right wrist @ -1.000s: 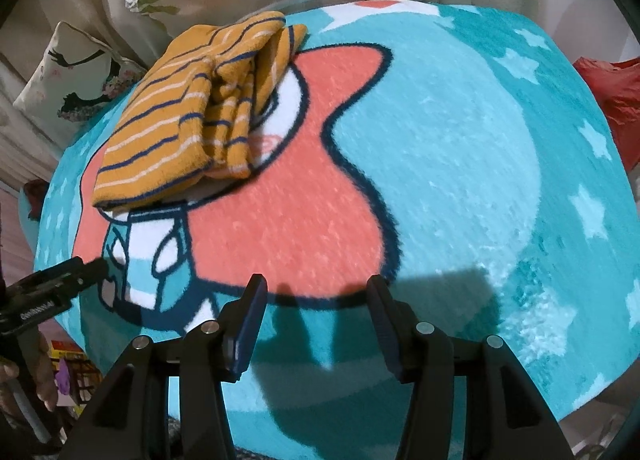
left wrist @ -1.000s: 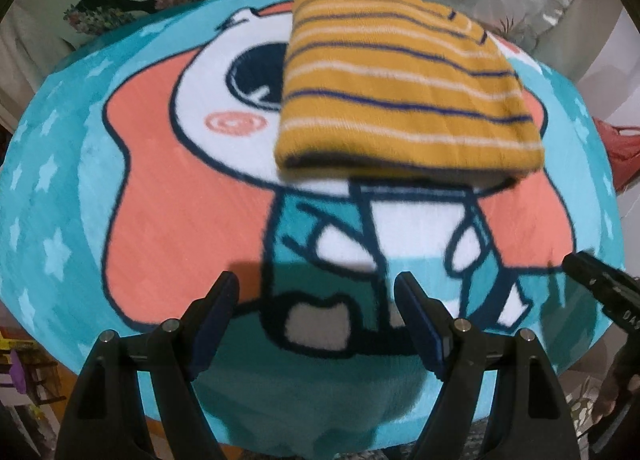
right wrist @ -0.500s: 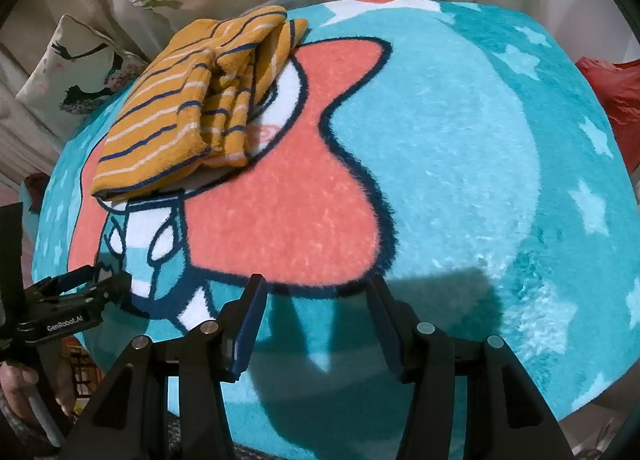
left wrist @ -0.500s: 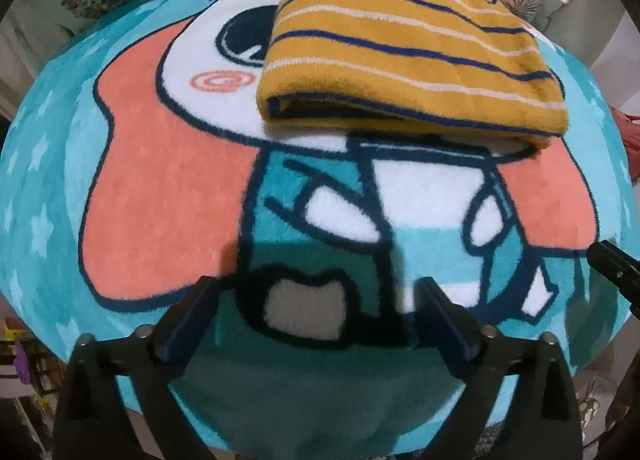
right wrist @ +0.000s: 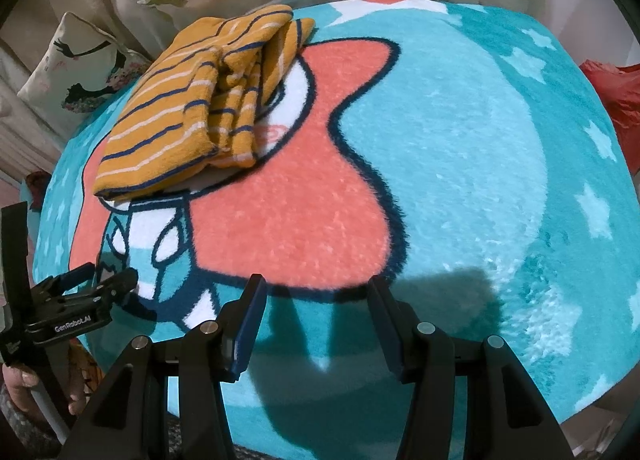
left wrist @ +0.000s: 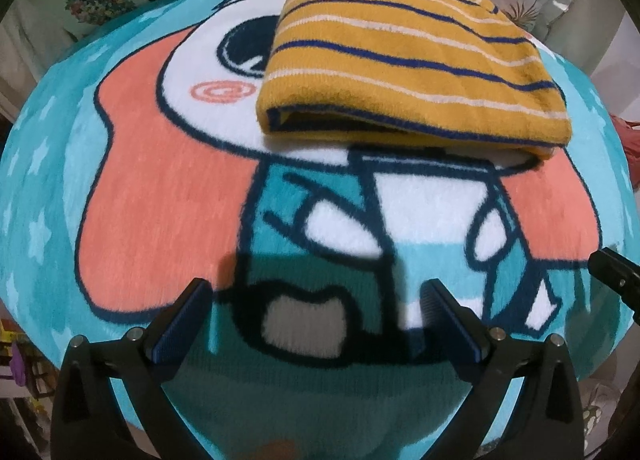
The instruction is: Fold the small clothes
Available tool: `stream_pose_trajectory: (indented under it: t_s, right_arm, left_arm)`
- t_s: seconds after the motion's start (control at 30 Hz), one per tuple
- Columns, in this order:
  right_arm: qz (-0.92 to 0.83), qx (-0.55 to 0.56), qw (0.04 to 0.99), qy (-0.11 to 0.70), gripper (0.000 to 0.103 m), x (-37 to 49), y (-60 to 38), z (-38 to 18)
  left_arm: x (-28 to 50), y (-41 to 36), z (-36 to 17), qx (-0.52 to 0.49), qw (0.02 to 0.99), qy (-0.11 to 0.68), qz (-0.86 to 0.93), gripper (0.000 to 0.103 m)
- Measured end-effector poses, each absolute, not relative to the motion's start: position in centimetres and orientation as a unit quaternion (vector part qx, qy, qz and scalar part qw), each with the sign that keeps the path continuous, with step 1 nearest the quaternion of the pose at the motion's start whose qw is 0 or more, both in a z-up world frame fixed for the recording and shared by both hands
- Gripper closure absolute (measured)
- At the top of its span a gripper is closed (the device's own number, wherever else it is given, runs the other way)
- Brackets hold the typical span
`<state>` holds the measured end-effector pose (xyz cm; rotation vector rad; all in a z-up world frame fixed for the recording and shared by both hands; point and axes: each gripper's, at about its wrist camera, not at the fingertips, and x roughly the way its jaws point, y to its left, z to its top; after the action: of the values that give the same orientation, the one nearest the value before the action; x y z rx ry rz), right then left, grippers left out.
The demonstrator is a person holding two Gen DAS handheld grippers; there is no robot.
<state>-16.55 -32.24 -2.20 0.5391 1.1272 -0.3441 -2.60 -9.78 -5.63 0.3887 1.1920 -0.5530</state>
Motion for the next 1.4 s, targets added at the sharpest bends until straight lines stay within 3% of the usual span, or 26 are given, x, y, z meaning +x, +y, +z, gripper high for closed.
stream_pose_trajectory:
  t_s: [0.33, 0.77, 1.4]
  right_arm:
    - [-0.161, 0.2, 0.828, 0.498, 0.046, -13.3, -31.6, 1.1]
    - [-0.219, 0.207, 0.839, 0.452, 0.043, -13.8, -31.5, 2.6]
    - [-0.24, 0.191, 0.852, 0.425, 0.04, -15.6, -31.4, 4.2]
  left_arm:
    - [-1.6, -9.4, -4.7, 0.164, 0.772, 0.561, -0.248, 0.0]
    - [-2.5, -7.6, 1.2, 0.129, 0.805, 0.517, -0.26, 0.0]
    - [-4.7, -9.1, 1.6, 0.153, 0.795, 0.518, -0.275, 0.0]
